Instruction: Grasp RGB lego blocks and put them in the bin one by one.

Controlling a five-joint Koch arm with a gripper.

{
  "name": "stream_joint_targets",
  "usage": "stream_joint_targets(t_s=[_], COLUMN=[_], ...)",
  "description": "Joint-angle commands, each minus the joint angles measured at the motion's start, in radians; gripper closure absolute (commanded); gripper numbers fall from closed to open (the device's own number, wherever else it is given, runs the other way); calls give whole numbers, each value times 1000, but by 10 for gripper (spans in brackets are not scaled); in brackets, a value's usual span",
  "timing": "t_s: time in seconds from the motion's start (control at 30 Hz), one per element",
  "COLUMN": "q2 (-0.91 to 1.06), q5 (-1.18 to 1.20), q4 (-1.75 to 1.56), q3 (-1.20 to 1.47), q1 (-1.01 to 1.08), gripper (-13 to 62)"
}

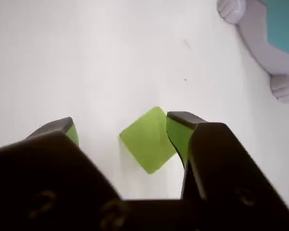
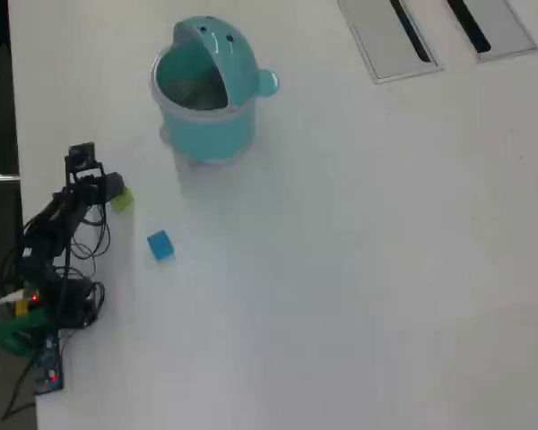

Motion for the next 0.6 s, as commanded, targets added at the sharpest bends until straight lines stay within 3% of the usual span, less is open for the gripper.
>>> stream_joint_targets(t_s=[0.0, 0.57], q2=[-3, -71], q5=[-11, -37], q4=[-71, -229], q3=[-29, 60], q1=[9, 98], gripper=[162, 162])
